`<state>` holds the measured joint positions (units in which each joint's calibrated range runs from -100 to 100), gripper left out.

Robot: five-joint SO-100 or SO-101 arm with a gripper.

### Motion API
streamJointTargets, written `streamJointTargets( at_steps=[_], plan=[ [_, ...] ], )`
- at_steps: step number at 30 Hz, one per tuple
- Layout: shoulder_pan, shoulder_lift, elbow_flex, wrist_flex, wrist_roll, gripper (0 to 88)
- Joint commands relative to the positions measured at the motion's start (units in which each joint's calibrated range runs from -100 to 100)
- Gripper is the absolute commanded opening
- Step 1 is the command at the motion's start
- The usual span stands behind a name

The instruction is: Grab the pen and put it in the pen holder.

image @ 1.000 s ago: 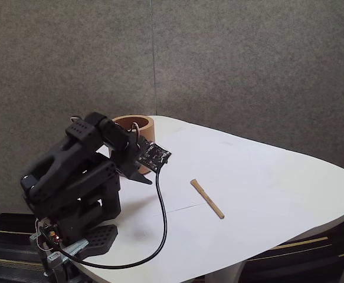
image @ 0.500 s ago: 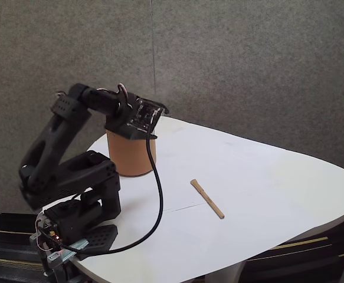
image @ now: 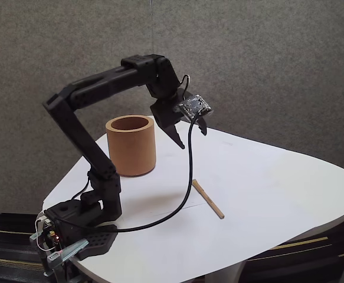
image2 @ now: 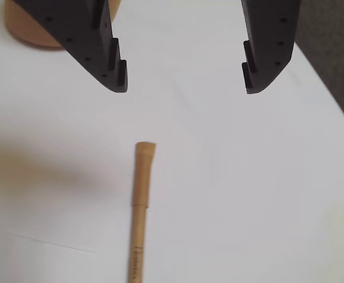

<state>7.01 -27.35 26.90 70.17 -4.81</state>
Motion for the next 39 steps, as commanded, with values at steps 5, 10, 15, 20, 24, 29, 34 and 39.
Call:
streamJointTargets(
  at_steps=[5, 10, 15, 20, 24, 29, 34, 39],
  plan=[
    [4.63, 14.05, -3.34, -0.85, -0.48, 27.4],
    [5.36, 18.77, -3.25, -0.93, -0.06, 27.4],
    [6.09, 21.86, -4.33, -3.22, 0.05, 27.4],
    [7.26, 25.44, -9.48, -2.46, 0.15, 27.4],
    [7.48, 26.58, -9.93, -2.46, 1.99, 27.4],
    [7.41, 26.66, -6.05, -2.63, 3.52, 27.4],
    [7.26, 26.66, -1.62, -3.22, 4.73, 27.4],
    [7.41, 26.82, -1.62, -4.07, 6.94, 27.4]
  ],
)
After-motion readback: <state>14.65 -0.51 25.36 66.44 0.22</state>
